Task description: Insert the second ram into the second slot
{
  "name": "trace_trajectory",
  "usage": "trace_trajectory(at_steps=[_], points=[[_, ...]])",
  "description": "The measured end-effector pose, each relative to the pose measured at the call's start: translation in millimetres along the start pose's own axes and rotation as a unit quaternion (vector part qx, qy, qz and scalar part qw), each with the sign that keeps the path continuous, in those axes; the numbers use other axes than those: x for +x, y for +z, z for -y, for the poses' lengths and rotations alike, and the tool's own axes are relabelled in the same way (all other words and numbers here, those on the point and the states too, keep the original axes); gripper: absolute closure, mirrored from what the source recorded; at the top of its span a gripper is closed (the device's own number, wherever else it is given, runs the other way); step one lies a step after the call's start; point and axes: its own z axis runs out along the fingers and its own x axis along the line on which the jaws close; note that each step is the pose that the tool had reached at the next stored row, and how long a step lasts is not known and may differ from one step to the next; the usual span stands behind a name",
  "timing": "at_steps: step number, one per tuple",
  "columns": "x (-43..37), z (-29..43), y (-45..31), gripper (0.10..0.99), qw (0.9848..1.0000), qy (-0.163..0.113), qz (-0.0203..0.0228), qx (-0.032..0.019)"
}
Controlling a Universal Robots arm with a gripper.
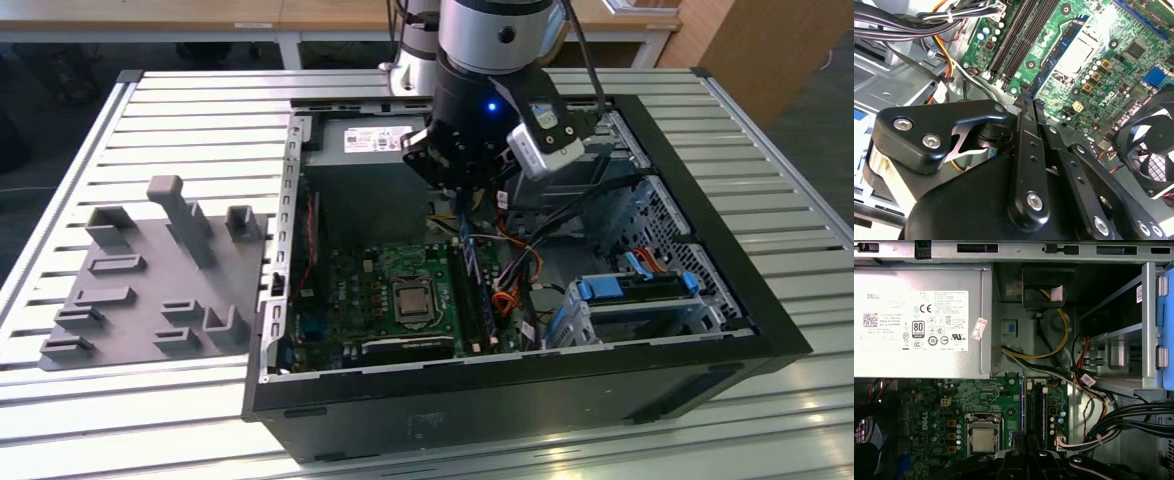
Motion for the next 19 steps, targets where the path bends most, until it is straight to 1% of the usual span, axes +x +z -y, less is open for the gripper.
trace_trajectory(at_steps=[19], points=[[0.0, 0.2, 6.2, 0.953, 1.0000, 0.000, 0.0000, 0.0000]])
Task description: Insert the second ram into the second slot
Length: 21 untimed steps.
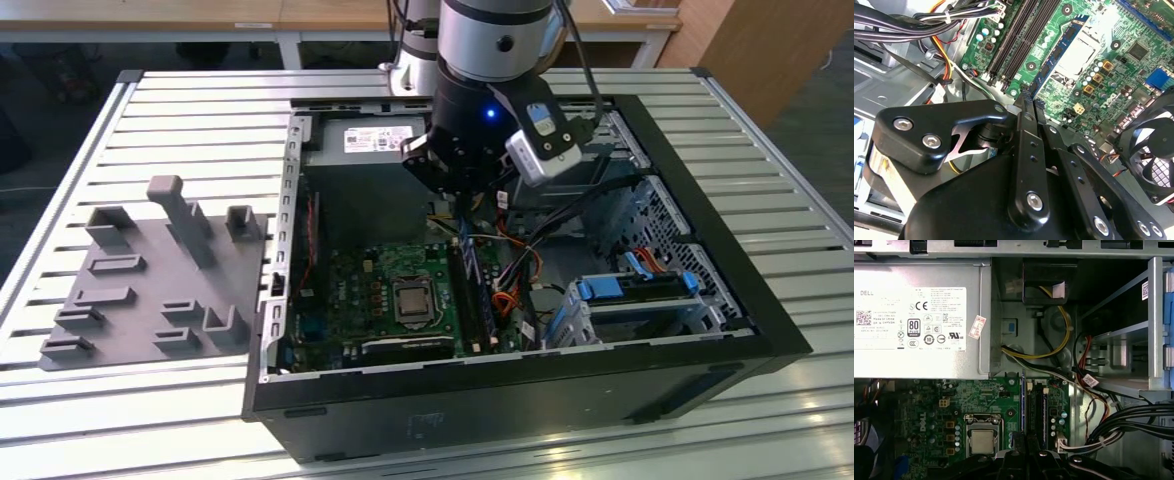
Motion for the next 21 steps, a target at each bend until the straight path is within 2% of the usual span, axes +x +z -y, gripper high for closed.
trace_trajectory(at_steps=[21], points=[[0.0, 0.1, 5.4, 0.953, 1.0000, 0.000, 0.0000, 0.0000]])
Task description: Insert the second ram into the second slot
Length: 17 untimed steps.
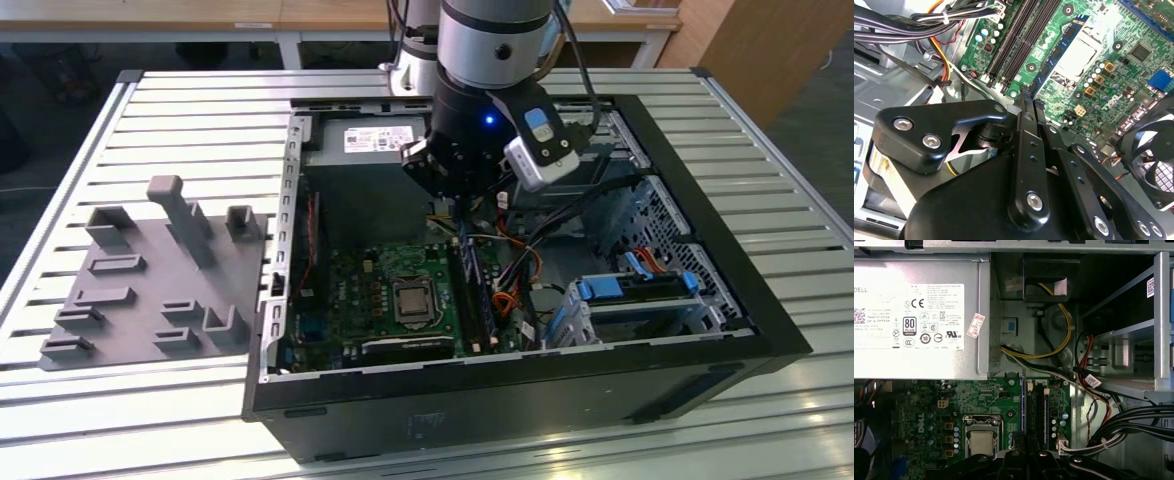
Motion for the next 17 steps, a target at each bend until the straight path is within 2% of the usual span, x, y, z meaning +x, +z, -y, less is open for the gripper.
trace_trajectory(at_steps=[17], points=[[0.0, 0.2, 5.3, 0.953, 1.0000, 0.000, -0.0001, 0.0000]])
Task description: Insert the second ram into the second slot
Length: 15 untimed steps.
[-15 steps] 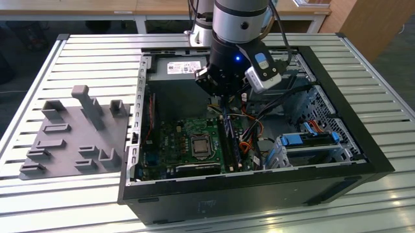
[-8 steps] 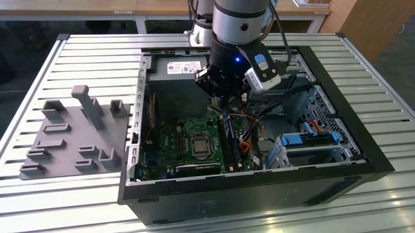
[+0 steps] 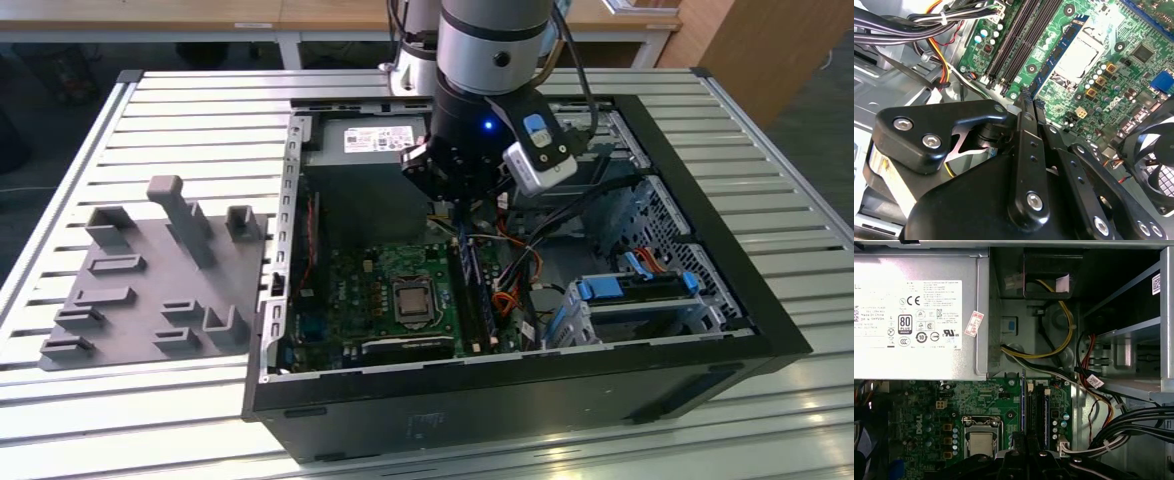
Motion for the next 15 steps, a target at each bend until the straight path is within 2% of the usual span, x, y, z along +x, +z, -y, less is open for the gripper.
trace_trajectory(at_steps=[6, 15], points=[[0.0, 0.5, 1.6, 0.953, 1.0000, 0.000, 0.0000, 0.0004], [0.0, 0.9, 2.6, 0.953, 1.0000, 0.000, 0.0000, 0.0096]])
